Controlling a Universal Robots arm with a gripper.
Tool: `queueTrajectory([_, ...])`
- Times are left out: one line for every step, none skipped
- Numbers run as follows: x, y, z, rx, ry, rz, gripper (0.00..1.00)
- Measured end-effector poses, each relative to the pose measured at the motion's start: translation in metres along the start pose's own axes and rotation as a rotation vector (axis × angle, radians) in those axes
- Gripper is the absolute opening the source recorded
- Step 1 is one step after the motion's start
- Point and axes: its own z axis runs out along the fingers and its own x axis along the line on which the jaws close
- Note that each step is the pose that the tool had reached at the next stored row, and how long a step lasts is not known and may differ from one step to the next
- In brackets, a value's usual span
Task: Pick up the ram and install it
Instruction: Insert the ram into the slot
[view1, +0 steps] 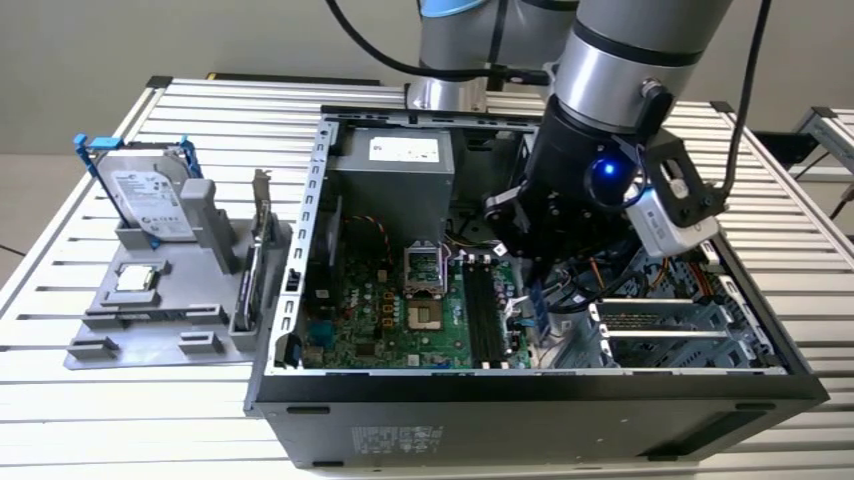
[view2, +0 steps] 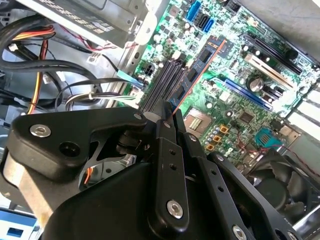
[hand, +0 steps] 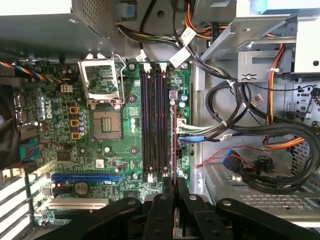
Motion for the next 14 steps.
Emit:
queueTrajectory([0.0001, 0.0003, 0.0004, -0.0013, 0.0, 0.0, 0.0])
queueTrajectory([0.0002, 0.0005, 0.0008, -0.0023, 0.0001, 0.0, 0.0])
queueTrajectory([0.0004, 0.0009, 0.0013, -0.0032, 0.0002, 0.0, 0.0])
queueTrajectory([0.0005, 0.0015, 0.0018, -0.0035, 0.0003, 0.0, 0.0])
queueTrajectory([0.0005, 0.002, 0.0024, -0.0038, 0.0003, 0.0, 0.0])
queueTrajectory([0.0006, 0.0025, 0.0029, -0.0045, 0.0005, 0.0, 0.0])
queueTrajectory([0.0006, 0.0027, 0.0033, -0.0052, 0.001, 0.0, 0.0])
queueTrajectory([0.0006, 0.003, 0.0037, -0.006, 0.0016, 0.0, 0.0])
queueTrajectory([0.0007, 0.0033, 0.0041, -0.0075, 0.002, 0.0, 0.0])
queueTrajectory([0.0007, 0.0036, 0.0047, -0.0094, 0.0022, 0.0, 0.0])
queueTrajectory([0.0007, 0.004, 0.0052, -0.0115, 0.0025, 0.0, 0.0])
queueTrajectory([0.0007, 0.0043, 0.0058, -0.0135, 0.0028, 0.0, 0.0])
queueTrajectory([0.0007, 0.0046, 0.0065, -0.015, 0.0032, 0.0, 0.0])
queueTrajectory([0.0007, 0.005, 0.0073, -0.0155, 0.0034, 0.001, 0.0])
